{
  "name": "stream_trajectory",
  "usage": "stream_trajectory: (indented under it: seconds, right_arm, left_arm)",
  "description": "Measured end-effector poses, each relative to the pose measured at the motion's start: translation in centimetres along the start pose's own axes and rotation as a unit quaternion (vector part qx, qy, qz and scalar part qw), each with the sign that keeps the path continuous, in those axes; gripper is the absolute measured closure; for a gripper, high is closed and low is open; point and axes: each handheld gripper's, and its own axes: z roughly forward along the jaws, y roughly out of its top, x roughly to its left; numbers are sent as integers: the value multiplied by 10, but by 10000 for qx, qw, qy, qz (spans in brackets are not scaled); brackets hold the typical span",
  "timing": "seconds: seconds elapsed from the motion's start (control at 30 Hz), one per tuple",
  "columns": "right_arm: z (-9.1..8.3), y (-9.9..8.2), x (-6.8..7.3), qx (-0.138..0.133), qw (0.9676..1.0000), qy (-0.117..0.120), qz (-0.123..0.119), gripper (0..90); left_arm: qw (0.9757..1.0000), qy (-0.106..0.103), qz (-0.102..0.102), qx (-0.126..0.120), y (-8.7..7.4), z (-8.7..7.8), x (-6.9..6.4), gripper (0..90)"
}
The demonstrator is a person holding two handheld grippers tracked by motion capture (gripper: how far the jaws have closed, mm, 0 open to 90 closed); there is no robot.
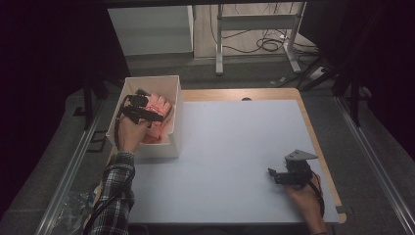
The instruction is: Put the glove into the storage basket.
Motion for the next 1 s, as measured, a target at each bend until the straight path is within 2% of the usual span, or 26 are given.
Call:
stream_trajectory:
  seconds: [0.3, 0.6, 1.0]
  right_arm:
    - [0, 0, 0, -3, 10000, -9, -3, 174]
    - [0, 0, 1, -6, 10000, -20, -12, 174]
    - [0, 0, 1, -8, 10000, -27, -19, 173]
  left_arm:
    - [9998, -82, 46, -161, -1, -12, -3, 33]
    - [9991, -214, 176, -329, -3, -24, -9, 38]
    - [9964, -477, 405, -574, -5, -43, -22, 44]
